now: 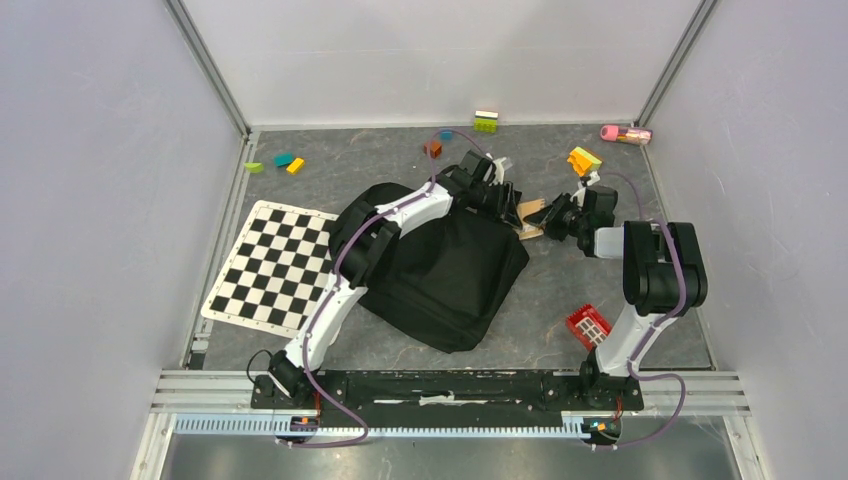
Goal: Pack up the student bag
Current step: Pick up the stationery from the center of the board, then place the stationery in the student bag.
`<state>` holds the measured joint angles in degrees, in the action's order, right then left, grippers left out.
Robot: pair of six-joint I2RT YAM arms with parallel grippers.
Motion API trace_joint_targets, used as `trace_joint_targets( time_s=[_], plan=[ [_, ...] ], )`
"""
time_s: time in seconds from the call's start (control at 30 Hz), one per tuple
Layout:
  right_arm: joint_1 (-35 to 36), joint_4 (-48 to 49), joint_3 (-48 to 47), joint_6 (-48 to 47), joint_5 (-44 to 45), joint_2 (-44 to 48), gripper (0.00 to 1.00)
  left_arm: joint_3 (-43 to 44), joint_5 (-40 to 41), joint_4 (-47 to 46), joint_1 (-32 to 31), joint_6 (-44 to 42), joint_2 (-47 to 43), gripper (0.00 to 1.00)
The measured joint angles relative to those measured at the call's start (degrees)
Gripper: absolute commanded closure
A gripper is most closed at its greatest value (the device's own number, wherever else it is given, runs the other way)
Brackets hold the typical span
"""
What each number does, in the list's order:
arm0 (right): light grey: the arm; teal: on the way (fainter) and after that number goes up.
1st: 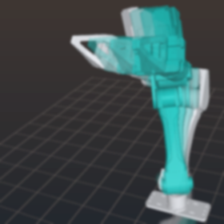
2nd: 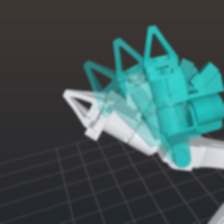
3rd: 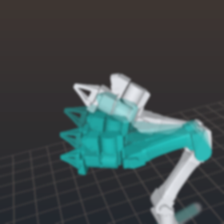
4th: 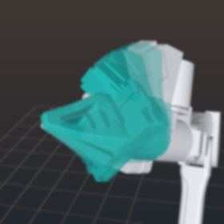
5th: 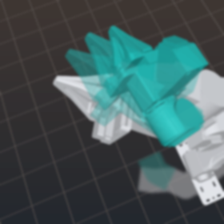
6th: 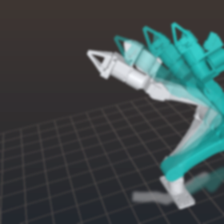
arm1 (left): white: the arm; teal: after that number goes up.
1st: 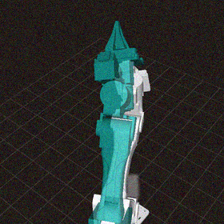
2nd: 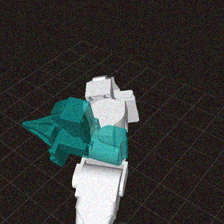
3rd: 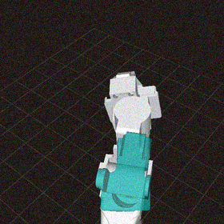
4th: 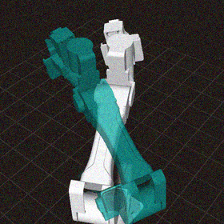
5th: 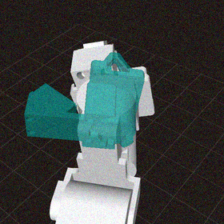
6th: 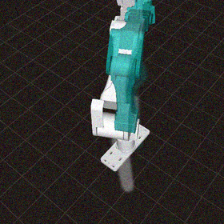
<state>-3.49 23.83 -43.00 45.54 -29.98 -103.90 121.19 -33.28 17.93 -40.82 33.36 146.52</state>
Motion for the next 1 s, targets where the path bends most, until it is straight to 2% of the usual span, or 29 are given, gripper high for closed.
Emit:
trace_joint_targets(
  time_s=[0.1,0.17,0.33,0.47,0.6,0.67,0.8,0.87,0.93,1.0],
  plan=[
    [-0.55,-2.99,-1.25,-1.66,0.46,2.16,1.0,-0.66,0.46,-0.07,0.61,0.24,-1.03,0.2],
    [-1.49,-5.4,-2.73,-3.32,1.22,4.92,1.0,-1.68,1.62,-0.02,1.03,0.59,-2.86,0.12],
    [-3.48,-8.15,-9.05,-8.11,3.43,13.03,1.0,-5.44,3.65,-1.01,4.07,1.88,-11.93,0.04],
    [-3.45,-4.24,-10.93,-8.11,1.55,18.6,1.0,-9.22,4.68,-5.73,7.19,4.92,-22.58,0.01],
    [-2.36,6.25,-10.47,-2.99,-2.64,21.84,1.0,-15.93,4.0,-15.93,9.57,11.37,-33.66,0.0],
    [-0.96,12.98,-10.05,0.83,-4.92,22.43,1.0,-20.68,2.34,-23.91,9.7,16.37,-38.12,0.0],
    [3.67,27.45,-9.46,10.86,-8.61,22.16,1.0,-27.41,-1.46,-35.85,8.98,23.1,-41.22,0.0],
    [6.67,34.58,-9.49,15.67,-9.99,21.51,1.0,-29.81,-2.49,-38.36,8.74,24.81,-41.29,0.01],
    [9.44,39.39,-9.51,18.95,-11.02,20.87,1.0,-31.93,-3.26,-39.39,8.52,25.97,-41.29,0.11],
    [10.71,40.65,-9.53,20.79,-11.19,20.02,1.0,-33.22,-4.59,-40.89,8.55,27.47,-41.9,0.28]
  ],
)
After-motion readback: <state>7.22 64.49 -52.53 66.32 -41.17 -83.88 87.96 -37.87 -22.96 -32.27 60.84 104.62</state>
